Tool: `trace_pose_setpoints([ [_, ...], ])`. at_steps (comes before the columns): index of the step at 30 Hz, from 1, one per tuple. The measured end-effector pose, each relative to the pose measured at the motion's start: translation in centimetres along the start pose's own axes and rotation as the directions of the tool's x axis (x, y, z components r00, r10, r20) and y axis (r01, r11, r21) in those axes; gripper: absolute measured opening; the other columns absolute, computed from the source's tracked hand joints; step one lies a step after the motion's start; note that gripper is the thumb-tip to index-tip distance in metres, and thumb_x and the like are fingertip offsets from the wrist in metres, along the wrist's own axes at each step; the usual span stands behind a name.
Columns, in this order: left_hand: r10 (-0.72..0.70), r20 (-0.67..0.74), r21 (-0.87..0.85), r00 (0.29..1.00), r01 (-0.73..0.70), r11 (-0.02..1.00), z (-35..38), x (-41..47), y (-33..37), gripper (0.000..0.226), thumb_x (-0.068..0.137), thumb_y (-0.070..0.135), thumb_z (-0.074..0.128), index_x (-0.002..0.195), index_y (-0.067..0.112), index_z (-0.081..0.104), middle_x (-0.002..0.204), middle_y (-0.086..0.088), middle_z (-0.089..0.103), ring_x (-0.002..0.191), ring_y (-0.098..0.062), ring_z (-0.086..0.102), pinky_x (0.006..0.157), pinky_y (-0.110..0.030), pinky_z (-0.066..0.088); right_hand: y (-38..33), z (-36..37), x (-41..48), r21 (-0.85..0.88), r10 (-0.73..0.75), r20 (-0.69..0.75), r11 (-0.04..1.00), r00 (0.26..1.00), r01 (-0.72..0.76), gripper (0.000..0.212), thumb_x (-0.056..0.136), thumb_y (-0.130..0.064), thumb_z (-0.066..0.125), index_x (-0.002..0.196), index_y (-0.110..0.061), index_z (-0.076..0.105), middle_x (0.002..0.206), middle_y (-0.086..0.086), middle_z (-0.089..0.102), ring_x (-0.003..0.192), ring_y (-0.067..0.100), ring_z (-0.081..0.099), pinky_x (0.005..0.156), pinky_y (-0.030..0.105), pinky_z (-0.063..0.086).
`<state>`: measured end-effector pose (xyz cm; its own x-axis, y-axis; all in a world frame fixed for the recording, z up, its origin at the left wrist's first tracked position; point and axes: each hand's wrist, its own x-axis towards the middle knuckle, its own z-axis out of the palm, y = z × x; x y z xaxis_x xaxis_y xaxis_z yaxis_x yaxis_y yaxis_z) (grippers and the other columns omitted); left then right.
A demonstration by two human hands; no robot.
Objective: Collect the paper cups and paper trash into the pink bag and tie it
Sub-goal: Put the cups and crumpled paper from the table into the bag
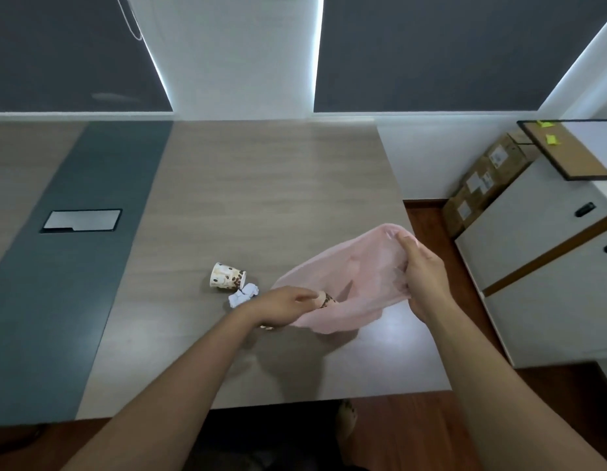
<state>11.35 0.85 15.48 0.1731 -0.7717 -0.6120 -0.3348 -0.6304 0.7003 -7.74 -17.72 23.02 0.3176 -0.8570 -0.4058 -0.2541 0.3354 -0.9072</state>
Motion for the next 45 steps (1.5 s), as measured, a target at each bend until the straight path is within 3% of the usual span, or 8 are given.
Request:
trace_pose_setpoints([
  [3, 0.018, 0.032, -0.397, 0.999, -0.003, 0.918, -2.4, -1.5, -1.0, 0.036, 0.114, 0.031, 0.045, 0.130, 0.011, 0.071, 0.125, -0.008, 0.079, 0.095, -0.026, 0.078, 0.076, -0.031, 0.061, -0.4, 0.3, 0.7, -0.058, -0.015, 0.054, 0.998, 0.998, 0.018, 0.029, 0.098, -0.057, 0.074, 0.091, -0.031, 0.084, 0.093, 0.023, 0.062, 0.083, 0.038, 0.063, 0.077, 0.043, 0.059],
  [7, -0.192, -0.303, -0.397, 0.934, 0.060, 0.916, -3.2, 0.3, -5.9, 0.029, 0.110, 0.021, 0.046, 0.108, 0.008, 0.072, 0.099, -0.013, 0.079, 0.062, -0.018, 0.063, 0.050, -0.025, 0.040, 0.3, 1.1, 1.6, -0.133, 0.012, 0.177, 0.991, 0.984, 0.012, 0.025, 0.099, -0.060, 0.072, 0.098, -0.040, 0.087, 0.083, 0.003, 0.057, 0.074, 0.020, 0.052, 0.062, 0.030, 0.046],
  [14, -0.178, -0.457, -0.004, 0.871, 0.198, 0.980, 3.0, 7.9, -17.0, 0.022, 0.082, 0.041, 0.053, 0.096, 0.026, 0.060, 0.095, -0.003, 0.063, 0.094, -0.031, 0.066, 0.082, -0.038, 0.052, 5.3, 2.1, 3.6, -0.254, 0.143, 0.158, 0.962, 0.977, -0.100, 0.046, 0.102, -0.066, 0.063, 0.107, -0.026, 0.086, 0.073, -0.003, 0.061, 0.062, 0.013, 0.050, 0.059, 0.030, 0.043],
  [18, -0.215, -0.480, 0.125, 0.851, 0.309, 0.943, 5.8, 10.2, -17.5, 0.035, 0.083, 0.043, 0.055, 0.116, 0.032, 0.062, 0.132, -0.010, 0.058, 0.122, -0.041, 0.059, 0.099, -0.046, 0.050, 5.9, 1.7, 3.9, -0.295, 0.169, 0.211, 0.950, 0.963, -0.102, 0.042, 0.108, -0.064, 0.054, 0.115, -0.036, 0.085, 0.090, 0.020, 0.066, 0.084, 0.023, 0.055, 0.081, 0.054, 0.061],
  [25, -0.225, -0.548, 0.253, 0.805, 0.416, 0.874, 7.9, 11.5, -17.6, 0.071, 0.083, 0.028, 0.077, 0.148, 0.037, 0.050, 0.160, -0.015, 0.030, 0.119, -0.044, 0.062, 0.096, -0.051, 0.057, 6.5, 1.1, 5.2, -0.357, 0.188, 0.178, 0.927, 0.966, -0.115, 0.050, 0.107, -0.069, 0.049, 0.118, -0.035, 0.083, 0.109, -0.004, 0.080, 0.104, 0.021, 0.070, 0.083, 0.037, 0.058],
  [31, -0.273, -0.520, -0.305, 0.809, 0.123, 0.944, 6.4, 10.0, -12.3, 0.026, 0.095, 0.028, 0.075, 0.118, 0.025, 0.063, 0.106, 0.003, 0.070, 0.083, -0.016, 0.070, 0.065, -0.029, 0.052, 7.0, 1.2, 5.1, -0.317, 0.199, 0.186, 0.939, 0.962, -0.133, 0.051, 0.107, -0.067, 0.053, 0.112, -0.027, 0.085, 0.076, -0.008, 0.071, 0.076, 0.016, 0.061, 0.068, 0.031, 0.049],
  [36, -0.136, -0.315, -0.560, 0.939, -0.069, 0.825, 6.2, 10.4, -6.3, 0.021, 0.098, 0.013, 0.076, 0.115, 0.020, 0.066, 0.098, -0.009, 0.066, 0.074, -0.015, 0.065, 0.046, -0.022, 0.049, 6.6, 2.5, 4.3, -0.317, 0.207, 0.224, 0.940, 0.953, -0.129, 0.047, 0.110, -0.065, 0.047, 0.123, -0.033, 0.079, 0.108, -0.015, 0.073, 0.105, 0.012, 0.066, 0.076, 0.030, 0.052],
  [45, 0.099, -0.025, -0.690, 0.995, -0.089, 0.719, 7.6, 12.9, 0.3, 0.041, 0.113, 0.003, 0.046, 0.145, 0.027, 0.058, 0.114, 0.008, 0.079, 0.096, -0.015, 0.078, 0.082, -0.034, 0.062, 5.7, 3.7, 3.4, -0.284, 0.179, 0.262, 0.953, 0.948, -0.102, 0.047, 0.110, -0.066, 0.044, 0.122, -0.040, 0.081, 0.112, -0.004, 0.080, 0.105, 0.016, 0.073, 0.080, 0.031, 0.057],
])
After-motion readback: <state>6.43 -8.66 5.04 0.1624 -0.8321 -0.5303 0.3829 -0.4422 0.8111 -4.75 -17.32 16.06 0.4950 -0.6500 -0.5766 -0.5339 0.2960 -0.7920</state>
